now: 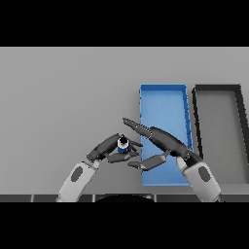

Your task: Pick up the blue pipe and place it into the blue bin.

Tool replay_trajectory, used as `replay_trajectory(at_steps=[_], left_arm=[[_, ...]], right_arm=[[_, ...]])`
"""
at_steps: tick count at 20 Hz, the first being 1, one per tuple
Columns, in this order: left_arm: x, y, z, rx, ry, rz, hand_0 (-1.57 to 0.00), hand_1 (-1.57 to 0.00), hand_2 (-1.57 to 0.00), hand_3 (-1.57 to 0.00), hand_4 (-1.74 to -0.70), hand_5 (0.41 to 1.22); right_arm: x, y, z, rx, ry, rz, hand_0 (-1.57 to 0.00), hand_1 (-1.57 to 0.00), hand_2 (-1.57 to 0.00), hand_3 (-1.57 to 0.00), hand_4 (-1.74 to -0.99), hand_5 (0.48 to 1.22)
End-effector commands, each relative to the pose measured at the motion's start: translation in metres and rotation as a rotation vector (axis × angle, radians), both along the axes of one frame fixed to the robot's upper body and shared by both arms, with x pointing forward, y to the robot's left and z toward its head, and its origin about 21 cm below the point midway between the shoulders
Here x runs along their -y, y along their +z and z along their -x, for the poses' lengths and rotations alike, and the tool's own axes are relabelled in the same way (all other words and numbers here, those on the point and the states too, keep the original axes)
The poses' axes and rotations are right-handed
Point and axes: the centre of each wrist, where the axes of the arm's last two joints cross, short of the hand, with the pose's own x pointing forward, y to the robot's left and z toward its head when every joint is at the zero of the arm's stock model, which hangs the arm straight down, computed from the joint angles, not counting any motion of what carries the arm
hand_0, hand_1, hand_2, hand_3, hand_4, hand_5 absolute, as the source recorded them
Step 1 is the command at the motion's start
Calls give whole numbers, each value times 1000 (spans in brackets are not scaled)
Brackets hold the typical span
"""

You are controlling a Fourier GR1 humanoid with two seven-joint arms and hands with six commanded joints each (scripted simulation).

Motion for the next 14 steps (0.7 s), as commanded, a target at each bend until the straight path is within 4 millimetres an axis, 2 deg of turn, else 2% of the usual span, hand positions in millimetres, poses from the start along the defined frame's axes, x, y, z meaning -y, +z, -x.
replay_trajectory(at_steps=[1,4,7,9,10,11,12,13,14], left_arm=[[-3,1,1,1,-4,2,-1571,-1571,-1571,-1571,-1473,1221],[0,1,-3,-13,-21,20,-1571,-1571,-1571,-1571,-1476,1221],[1,-4,-3,-32,-43,34,-1571,-1571,-1571,-1571,-1459,1221],[-1,-5,-4,-8,-49,39,-1571,-1571,-1571,-1571,-1456,1221],[-4,-5,-4,-17,-54,53,-1571,-1571,-1571,-1571,-1460,1221],[-4,-6,-5,-34,-35,29,-1571,-1571,-1571,-1571,-1515,1221],[-2,-3,-6,-44,-31,26,-1571,-1571,-1541,-1304,-1560,1221],[-2,0,-4,-64,-33,32,-1571,-1571,-1528,-1139,-1596,1221],[-1,-2,-4,-66,-35,27,-1571,-1571,-1537,-1163,-1625,1221]], right_arm=[[-7,0,-1,-7,26,14,1,1,1,1,-1209,517],[-28,1,-10,-15,85,41,1,1,1,1,-1192,514],[-40,0,-20,-40,126,58,1,1,-1,1,-1208,512],[-52,0,-25,-44,146,72,1,-32,-54,-6,-1215,513],[-55,1,-28,-47,150,74,-24,-108,-130,-49,-1222,517],[-58,0,-28,-51,169,78,-166,-241,-249,-143,-1255,519],[-60,1,-31,-54,173,83,-398,-437,-428,-307,-1303,520],[-63,1,-32,-44,178,81,-630,-652,-657,-504,-1383,523],[-63,1,-34,-43,178,95,-818,-836,-840,-662,-1446,527]])
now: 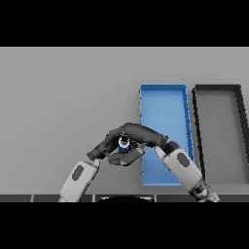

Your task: Pick up the blue pipe and place it into the blue bin.

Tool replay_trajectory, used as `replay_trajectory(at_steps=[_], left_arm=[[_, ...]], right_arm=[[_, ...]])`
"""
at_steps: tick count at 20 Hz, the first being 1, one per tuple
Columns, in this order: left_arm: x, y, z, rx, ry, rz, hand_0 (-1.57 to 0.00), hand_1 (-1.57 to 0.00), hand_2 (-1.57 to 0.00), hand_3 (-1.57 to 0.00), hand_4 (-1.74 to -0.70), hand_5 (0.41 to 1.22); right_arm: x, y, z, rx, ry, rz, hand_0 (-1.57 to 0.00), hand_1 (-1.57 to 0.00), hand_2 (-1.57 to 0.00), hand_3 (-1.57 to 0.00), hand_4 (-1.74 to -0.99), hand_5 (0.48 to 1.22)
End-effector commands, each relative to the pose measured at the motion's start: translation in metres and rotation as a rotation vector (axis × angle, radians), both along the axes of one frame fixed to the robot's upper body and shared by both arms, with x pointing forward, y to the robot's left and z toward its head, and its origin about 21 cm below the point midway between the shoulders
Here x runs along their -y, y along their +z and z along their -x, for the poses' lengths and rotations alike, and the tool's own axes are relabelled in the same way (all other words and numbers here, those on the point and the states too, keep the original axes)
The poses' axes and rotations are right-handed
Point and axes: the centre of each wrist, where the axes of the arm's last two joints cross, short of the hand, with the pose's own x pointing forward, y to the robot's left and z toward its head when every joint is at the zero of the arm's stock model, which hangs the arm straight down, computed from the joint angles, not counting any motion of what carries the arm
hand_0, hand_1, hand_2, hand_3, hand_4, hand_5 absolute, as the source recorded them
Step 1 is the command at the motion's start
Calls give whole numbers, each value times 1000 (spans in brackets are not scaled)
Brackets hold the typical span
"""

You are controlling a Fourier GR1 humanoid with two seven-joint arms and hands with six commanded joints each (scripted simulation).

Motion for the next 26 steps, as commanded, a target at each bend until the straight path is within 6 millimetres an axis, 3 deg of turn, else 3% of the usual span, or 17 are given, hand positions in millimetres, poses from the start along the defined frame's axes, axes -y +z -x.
replay_trajectory(at_steps=[1,2,5,8,11,15,16,17,19,21,23,26], left_arm=[[0,-2,-1,10,-1,-2,-1571,-1571,-1544,-1207,-1648,1221],[3,-3,-1,17,-9,12,-1571,-1571,-1549,-1228,-1667,1221],[2,0,-4,28,-10,17,-1571,-1571,-1560,-1331,-1703,1221],[3,-2,-2,41,-11,42,-1571,-1571,-1539,-1412,-1722,1221],[2,-1,0,50,1,30,-1571,-1571,-1555,-1432,-1731,1221],[2,2,-3,50,6,43,-1571,-1571,-1564,-1434,-1732,1221],[3,3,-1,59,13,45,-1571,-1571,-1566,-1264,-1734,1221],[1,3,-3,71,16,30,-1446,-1368,-1336,-1051,-1629,1221],[-2,0,-2,90,1,-17,-940,-875,-855,-672,-1406,1221],[-6,-2,-4,90,-34,-48,-601,-560,-547,-430,-1250,1221],[-5,1,-5,72,-43,-93,-384,-358,-350,-275,-1134,1063],[-8,-1,-6,25,-31,-139,-196,-183,-178,-140,-1031,848]], right_arm=[[-3,-3,0,2,6,-7,-969,-983,-986,-789,-1496,555],[-3,-6,1,-13,14,-42,-1089,-1101,-1103,-896,-1537,600],[-7,-9,2,-30,26,-107,-1324,-1330,-1331,-1225,-1481,869],[-11,-10,6,19,52,-119,-1445,-1448,-1448,-1394,-1477,1041],[-10,-13,6,-18,57,-153,-1506,-1508,-1508,-1480,-1488,1129],[-10,-12,10,-76,28,-182,-1545,-1545,-1545,-1534,-1494,1183],[-11,-10,9,-82,32,-188,-1550,-1550,-1550,-1541,-1495,1191],[-9,-9,8,-76,21,-189,-1554,-1554,-1555,-1547,-1496,1197],[-13,-10,11,-67,0,-175,-1560,-1560,-1560,-1556,-1497,1206],[-15,-12,13,-71,-6,-174,-1564,-1564,-1564,-1561,-1498,1211],[-17,-10,12,-64,-20,-163,-1567,-1567,-1567,-1565,-1498,1215],[-17,-9,15,-45,-1,-214,-1569,-1569,-1569,-1568,-1499,1218]])
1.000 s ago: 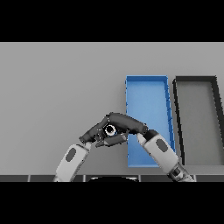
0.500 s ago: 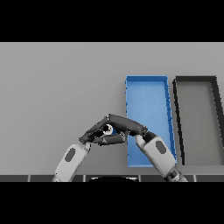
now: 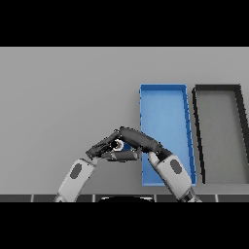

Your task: Pick up the blue pipe and place it into the blue bin.

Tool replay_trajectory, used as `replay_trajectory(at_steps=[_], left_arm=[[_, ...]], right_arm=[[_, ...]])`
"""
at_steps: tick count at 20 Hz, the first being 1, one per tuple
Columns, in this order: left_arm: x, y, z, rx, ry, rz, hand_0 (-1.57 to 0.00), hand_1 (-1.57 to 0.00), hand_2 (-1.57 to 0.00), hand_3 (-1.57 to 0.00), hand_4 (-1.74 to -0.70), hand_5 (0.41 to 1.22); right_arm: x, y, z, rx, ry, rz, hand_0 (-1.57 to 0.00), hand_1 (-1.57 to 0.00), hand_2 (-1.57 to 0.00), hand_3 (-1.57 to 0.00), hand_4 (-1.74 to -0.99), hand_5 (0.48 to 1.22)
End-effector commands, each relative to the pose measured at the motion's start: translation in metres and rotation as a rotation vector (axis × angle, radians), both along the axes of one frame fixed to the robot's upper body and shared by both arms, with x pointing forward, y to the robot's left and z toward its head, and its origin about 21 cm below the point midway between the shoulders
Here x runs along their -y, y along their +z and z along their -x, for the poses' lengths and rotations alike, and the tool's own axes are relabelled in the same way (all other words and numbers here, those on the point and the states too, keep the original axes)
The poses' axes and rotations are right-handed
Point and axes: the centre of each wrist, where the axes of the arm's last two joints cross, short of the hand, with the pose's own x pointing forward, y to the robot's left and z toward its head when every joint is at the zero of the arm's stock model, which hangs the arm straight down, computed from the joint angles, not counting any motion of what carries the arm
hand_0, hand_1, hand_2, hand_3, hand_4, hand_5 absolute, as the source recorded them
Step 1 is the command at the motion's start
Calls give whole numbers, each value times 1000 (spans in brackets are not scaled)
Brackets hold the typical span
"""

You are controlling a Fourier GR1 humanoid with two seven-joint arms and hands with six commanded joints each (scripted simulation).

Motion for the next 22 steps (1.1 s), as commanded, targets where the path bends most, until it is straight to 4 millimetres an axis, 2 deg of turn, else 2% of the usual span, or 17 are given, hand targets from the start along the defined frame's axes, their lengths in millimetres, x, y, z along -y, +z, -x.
replay_trajectory(at_steps=[1,5,7,10,13,15,18,20,22], left_arm=[[-3,-2,0,-16,13,-14,-157,-146,-143,-112,-1011,785],[1,-4,-2,-48,42,-11,-64,-59,-58,-45,-974,607],[3,-5,0,-62,48,-24,-40,-38,-37,-29,-968,557],[2,-9,0,-68,64,-31,-20,-19,-18,-14,-971,519],[1,-9,4,-68,68,-33,-10,-9,-9,-7,-971,493],[-2,-5,-3,-75,82,-57,-6,-5,-5,-4,-971,485],[2,-5,0,-77,72,-58,-3,-2,-2,-2,-956,475],[0,-2,-1,-58,75,-52,-1,-1,-1,-1,-951,473],[-2,-5,4,-55,66,-44,0,0,0,0,-947,468]], right_arm=[[-3,-2,0,10,-3,-1,-1569,-1569,-1569,-1568,-1499,1218],[0,-1,-3,17,-10,-5,-1570,-1570,-1570,-1570,-1499,1220],[0,-1,-3,14,-9,-16,-1571,-1571,-1571,-1570,-1498,1220],[0,11,-6,-10,-16,-62,-1571,-1571,-1571,-1571,-1496,1221],[2,37,-9,-62,-7,-101,-1571,-1571,-1571,-1571,-1494,1221],[5,61,-13,-70,-10,-172,-1571,-1571,-1571,-1571,-1494,1221],[10,89,-26,-84,-14,-224,-1571,-1571,-1571,-1571,-1496,1221],[21,118,-35,-43,-65,-308,-1571,-1571,-1571,-1571,-1497,1221],[35,135,-44,-8,-157,-341,-1571,-1571,-1571,-1571,-1498,1221]])
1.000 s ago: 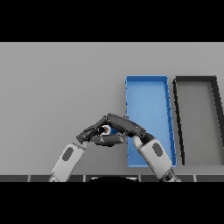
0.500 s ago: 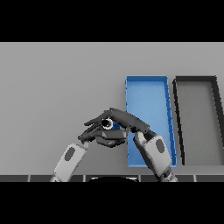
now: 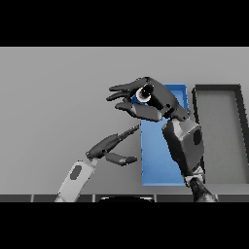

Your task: Pick up the blue pipe and place it into the blue bin.

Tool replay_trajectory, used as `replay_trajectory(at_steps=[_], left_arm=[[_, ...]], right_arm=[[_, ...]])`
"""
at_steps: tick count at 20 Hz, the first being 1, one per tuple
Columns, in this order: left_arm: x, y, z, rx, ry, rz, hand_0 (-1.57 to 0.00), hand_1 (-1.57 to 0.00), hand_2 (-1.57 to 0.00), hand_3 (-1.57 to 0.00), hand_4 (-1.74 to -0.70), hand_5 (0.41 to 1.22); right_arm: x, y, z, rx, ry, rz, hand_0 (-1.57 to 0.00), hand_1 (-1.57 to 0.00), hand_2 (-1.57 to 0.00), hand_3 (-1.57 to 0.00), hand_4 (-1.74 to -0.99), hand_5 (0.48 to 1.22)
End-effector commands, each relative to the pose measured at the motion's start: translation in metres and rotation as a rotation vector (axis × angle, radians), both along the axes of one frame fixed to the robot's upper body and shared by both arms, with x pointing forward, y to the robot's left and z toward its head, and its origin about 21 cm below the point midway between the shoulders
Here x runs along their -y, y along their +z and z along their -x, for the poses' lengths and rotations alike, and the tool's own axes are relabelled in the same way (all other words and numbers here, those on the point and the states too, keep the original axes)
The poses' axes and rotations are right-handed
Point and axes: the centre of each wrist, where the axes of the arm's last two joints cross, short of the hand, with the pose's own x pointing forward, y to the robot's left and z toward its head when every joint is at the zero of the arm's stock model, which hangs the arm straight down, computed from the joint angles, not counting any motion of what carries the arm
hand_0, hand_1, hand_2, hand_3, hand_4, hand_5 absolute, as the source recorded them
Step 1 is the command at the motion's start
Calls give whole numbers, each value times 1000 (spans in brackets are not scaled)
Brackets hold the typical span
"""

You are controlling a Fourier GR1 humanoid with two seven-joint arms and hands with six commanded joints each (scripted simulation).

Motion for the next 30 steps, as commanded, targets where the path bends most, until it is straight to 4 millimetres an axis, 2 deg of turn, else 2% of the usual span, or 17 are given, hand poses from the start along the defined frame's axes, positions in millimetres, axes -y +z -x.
replay_trajectory(at_steps=[1,3,7,8,10,13,16,17,21,25,26,27,28,30], left_arm=[[-2,1,2,12,-4,12,0,0,0,0,-946,466],[-6,2,4,11,4,6,0,0,0,0,-951,468],[-11,2,0,-2,23,-10,1,1,1,1,-950,474],[-10,3,0,1,21,-10,1,1,1,1,-950,472],[-5,2,3,8,18,-3,1,1,1,1,-944,467],[-13,1,-2,10,32,-7,1,1,1,1,-941,462],[-12,2,-2,30,28,-3,1,1,1,1,-931,460],[-10,-1,-1,37,28,2,1,1,1,1,-929,462],[-12,0,-4,46,46,-7,1,1,1,1,-928,466],[-12,0,-3,50,52,-25,1,1,1,1,-923,476],[-9,2,-4,58,47,-15,1,1,1,1,-923,478],[-5,2,-2,57,47,-10,1,1,1,1,-922,480],[-6,3,-1,62,43,-7,1,1,1,1,-922,481],[-10,4,-5,64,55,-16,1,1,1,1,-919,486]], right_arm=[[8,6,-5,13,-44,3,-1571,-1571,-1571,-1571,-1498,1221],[25,10,-18,9,-135,24,-1571,-1571,-1571,-1571,-1498,1221],[56,-7,-38,-73,-319,74,-1571,-1571,-1571,-1571,-1499,1221],[60,-14,-38,-95,-339,91,-1571,-1571,-1571,-1571,-1499,1221],[75,-30,-42,-148,-402,128,-1571,-1571,-1571,-1571,-1499,1221],[93,-61,-42,-235,-498,182,-1571,-1571,-1571,-1571,-1499,1221],[104,-88,-44,-320,-575,247,-1571,-1571,-1571,-1571,-1500,1221],[110,-102,-40,-363,-599,261,-1571,-1571,-1571,-1571,-1500,1221],[120,-144,-34,-514,-706,311,-1571,-1571,-1571,-1571,-1500,1221],[126,-171,-28,-658,-744,336,-1571,-1571,-1571,-1571,-1497,1221],[127,-177,-28,-689,-743,360,-1571,-1571,-1571,-1257,-1546,1221],[129,-182,-27,-734,-742,367,-1571,-1571,-1571,-1005,-1585,1221],[126,-185,-26,-769,-745,372,-1571,-1571,-1571,-804,-1616,1221],[123,-189,-26,-843,-758,392,-1571,-1571,-1571,-514,-1661,1221]])
